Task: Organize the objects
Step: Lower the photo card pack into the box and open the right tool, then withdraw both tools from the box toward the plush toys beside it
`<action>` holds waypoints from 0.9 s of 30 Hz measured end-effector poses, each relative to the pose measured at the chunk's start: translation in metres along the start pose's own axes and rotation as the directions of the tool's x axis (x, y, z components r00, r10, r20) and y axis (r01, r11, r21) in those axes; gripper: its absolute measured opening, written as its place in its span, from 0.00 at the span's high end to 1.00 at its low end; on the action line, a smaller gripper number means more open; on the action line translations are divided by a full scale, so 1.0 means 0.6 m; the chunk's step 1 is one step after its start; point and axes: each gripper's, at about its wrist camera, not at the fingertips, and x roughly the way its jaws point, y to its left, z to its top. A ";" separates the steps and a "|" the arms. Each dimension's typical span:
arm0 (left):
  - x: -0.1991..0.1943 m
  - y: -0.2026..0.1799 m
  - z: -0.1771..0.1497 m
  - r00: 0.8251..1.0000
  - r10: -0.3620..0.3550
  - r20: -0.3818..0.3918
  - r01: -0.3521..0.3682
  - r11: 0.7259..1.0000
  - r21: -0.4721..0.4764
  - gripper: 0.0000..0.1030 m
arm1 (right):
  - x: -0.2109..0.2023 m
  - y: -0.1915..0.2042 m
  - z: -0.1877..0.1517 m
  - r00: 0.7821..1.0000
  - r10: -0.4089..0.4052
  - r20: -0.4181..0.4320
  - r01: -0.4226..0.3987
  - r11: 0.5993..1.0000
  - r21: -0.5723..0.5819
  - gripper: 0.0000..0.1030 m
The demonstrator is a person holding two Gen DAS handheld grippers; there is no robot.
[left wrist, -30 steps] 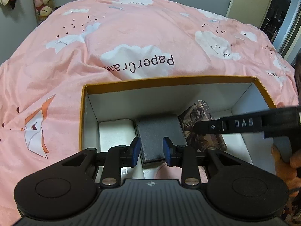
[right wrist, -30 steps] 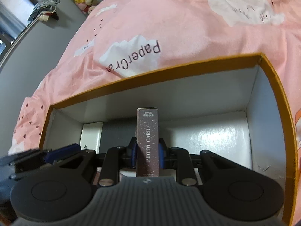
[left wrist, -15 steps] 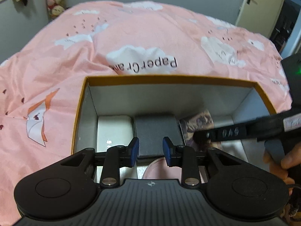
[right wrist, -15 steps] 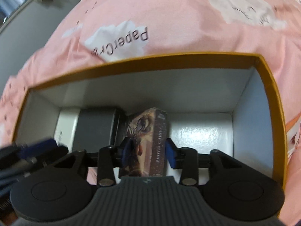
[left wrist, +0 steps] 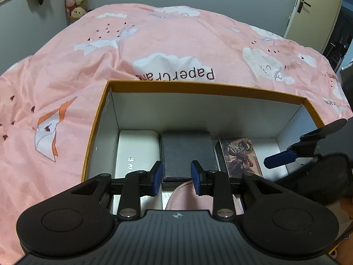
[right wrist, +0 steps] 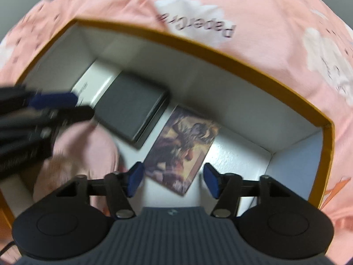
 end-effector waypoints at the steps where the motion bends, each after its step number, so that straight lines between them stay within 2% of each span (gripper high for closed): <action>1: 0.002 0.002 -0.001 1.000 -0.002 -0.007 0.002 1.000 -0.008 0.67 | 0.003 0.005 0.000 1.000 -0.006 -0.010 0.006 1.000 -0.029 0.38; 7: 0.004 0.007 -0.005 1.000 -0.012 -0.010 0.012 1.000 -0.023 0.67 | 0.029 0.027 0.003 0.997 -0.059 -0.043 0.050 0.980 -0.194 0.44; 11: 0.007 0.007 -0.006 1.000 -0.020 -0.016 0.019 0.999 -0.032 0.67 | 0.035 0.038 0.006 0.997 -0.080 -0.015 0.072 0.952 -0.296 0.51; 13: 0.008 0.009 -0.008 1.000 -0.024 -0.019 0.024 0.999 -0.040 0.67 | 0.037 0.041 0.007 0.997 -0.081 -0.007 0.074 0.943 -0.323 0.51; 18: 0.007 0.011 -0.009 1.000 -0.027 -0.012 0.026 0.998 -0.054 0.67 | 0.042 0.047 0.008 0.996 -0.088 0.002 0.083 0.932 -0.352 0.51; 27: 0.001 0.009 -0.011 1.000 -0.020 0.010 0.020 0.998 -0.057 0.67 | 0.043 0.049 0.003 0.993 -0.113 0.015 0.112 0.945 -0.308 0.50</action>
